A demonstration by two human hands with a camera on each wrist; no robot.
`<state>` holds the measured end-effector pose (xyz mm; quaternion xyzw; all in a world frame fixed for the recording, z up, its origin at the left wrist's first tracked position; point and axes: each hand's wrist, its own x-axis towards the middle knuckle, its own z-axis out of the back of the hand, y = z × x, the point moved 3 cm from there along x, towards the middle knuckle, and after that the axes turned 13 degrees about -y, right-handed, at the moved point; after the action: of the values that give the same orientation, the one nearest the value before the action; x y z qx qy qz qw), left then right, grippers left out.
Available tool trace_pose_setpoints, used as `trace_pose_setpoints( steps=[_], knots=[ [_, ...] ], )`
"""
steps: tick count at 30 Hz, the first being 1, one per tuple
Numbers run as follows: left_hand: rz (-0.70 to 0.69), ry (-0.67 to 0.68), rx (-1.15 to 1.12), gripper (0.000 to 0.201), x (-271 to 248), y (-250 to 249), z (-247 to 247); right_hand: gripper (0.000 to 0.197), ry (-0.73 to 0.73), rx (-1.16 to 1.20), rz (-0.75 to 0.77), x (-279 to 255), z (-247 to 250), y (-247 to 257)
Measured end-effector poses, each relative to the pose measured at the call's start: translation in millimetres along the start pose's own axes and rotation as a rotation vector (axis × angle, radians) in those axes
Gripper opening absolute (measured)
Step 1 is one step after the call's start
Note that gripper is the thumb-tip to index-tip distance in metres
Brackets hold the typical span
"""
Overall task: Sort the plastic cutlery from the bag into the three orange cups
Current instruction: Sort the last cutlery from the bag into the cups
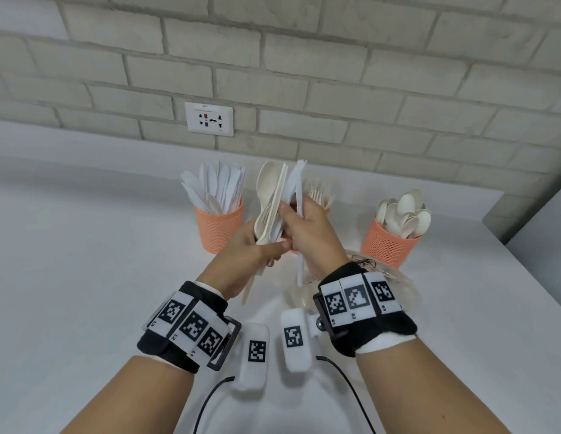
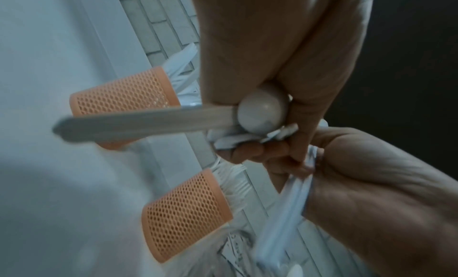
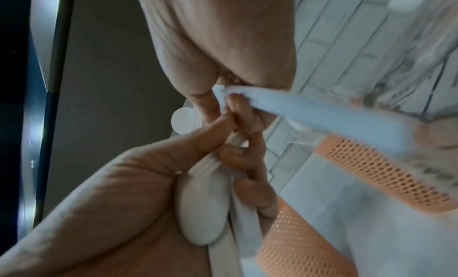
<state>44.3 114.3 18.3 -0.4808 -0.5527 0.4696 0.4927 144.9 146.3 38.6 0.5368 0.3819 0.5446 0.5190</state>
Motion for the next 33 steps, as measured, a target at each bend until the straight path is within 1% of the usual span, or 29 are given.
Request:
trace_pose_setpoints(
  steps=[3, 5, 7, 10, 12, 14, 16, 19, 22, 24, 26, 28, 31, 32, 33],
  knots=[
    [0.024, -0.03, -0.041, 0.044, 3, 1, 18, 0.012, -0.018, 0.077, -0.04, 7, -19, 2],
    [0.059, -0.071, -0.072, 0.044, 5, 7, 34, 0.014, -0.069, 0.12, 0.009, 13, -26, 11],
    [0.09, -0.112, -0.093, 0.043, 5, 13, 49, 0.016, -0.16, 0.187, 0.075, 23, -27, 23],
    [0.104, -0.177, -0.131, 0.04, 7, 15, 70, 0.014, -0.297, 0.368, 0.11, 49, -32, 39],
    [0.097, -0.222, -0.16, 0.037, 11, 13, 81, 0.011, -0.364, 0.387, 0.177, 65, -41, 46],
    [0.083, -0.26, -0.176, 0.035, 16, 10, 89, 0.009, -0.372, 0.375, 0.235, 79, -56, 45],
    [0.069, -0.285, -0.177, 0.034, 22, 6, 93, 0.013, -0.338, 0.363, 0.253, 87, -75, 37],
    [0.047, -0.297, -0.168, 0.033, 32, 1, 98, 0.017, -0.272, 0.335, 0.223, 90, -99, 21],
    [0.04, -0.301, -0.186, 0.033, 40, 0, 99, 0.011, -0.177, 0.271, 0.17, 89, -114, 3],
    [0.043, -0.305, -0.191, 0.033, 43, 1, 100, 0.004, -0.147, 0.234, 0.17, 89, -119, -6],
    [0.041, -0.31, -0.195, 0.033, 44, 4, 100, 0.009, -0.116, 0.148, 0.179, 87, -122, -12],
    [0.039, -0.318, -0.197, 0.033, 45, 5, 100, 0.014, -0.049, 0.054, 0.177, 83, -124, -17],
    [0.033, -0.317, -0.209, 0.033, 45, 4, 99, 0.018, 0.133, -0.144, 0.176, 81, -129, -22],
    [0.033, -0.314, -0.215, 0.033, 44, 3, 99, 0.024, 0.176, -0.181, 0.172, 81, -130, -21],
    [0.034, -0.31, -0.225, 0.033, 44, 1, 99, 0.032, 0.185, -0.175, 0.172, 83, -129, -19]
  ],
)
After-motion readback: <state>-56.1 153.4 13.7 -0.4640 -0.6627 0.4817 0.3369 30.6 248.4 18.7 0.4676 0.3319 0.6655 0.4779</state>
